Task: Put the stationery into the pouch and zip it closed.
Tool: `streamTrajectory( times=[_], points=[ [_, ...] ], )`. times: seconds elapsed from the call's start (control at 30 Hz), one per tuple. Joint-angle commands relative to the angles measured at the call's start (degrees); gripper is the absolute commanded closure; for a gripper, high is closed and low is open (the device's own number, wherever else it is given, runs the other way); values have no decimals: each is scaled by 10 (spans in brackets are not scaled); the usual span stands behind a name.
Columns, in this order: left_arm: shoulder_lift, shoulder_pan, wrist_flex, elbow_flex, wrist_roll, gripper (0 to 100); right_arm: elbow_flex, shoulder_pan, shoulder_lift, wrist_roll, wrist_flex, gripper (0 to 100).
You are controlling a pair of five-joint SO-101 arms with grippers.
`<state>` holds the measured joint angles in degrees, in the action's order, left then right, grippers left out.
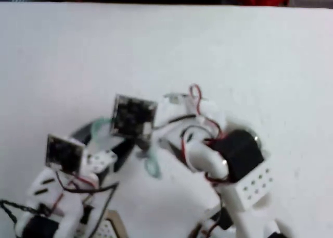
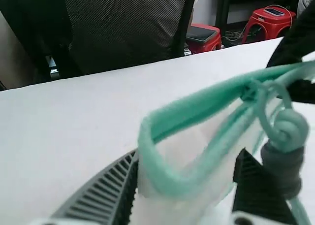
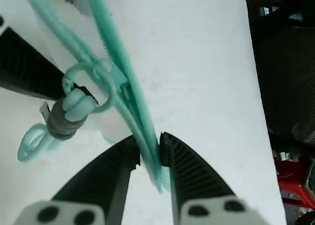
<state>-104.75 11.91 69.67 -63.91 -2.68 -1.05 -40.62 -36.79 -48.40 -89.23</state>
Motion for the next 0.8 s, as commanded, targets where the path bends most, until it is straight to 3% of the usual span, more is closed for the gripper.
streamTrajectory(
  times=[0.0,0.27,0.43,0.6,0.77],
  points=[
    [0,-6,30,47,5,704,11,7,-21,62,22,980],
    [0,-5,164,195,-72,703,-27,54,-22,135,42,980],
    [0,0,170,261,-71,703,-63,54,-40,142,62,980],
    [0,15,51,142,-25,708,-119,-7,-101,141,80,980],
    [0,88,-93,1,-11,794,-173,-34,-150,141,106,980]
  ],
)
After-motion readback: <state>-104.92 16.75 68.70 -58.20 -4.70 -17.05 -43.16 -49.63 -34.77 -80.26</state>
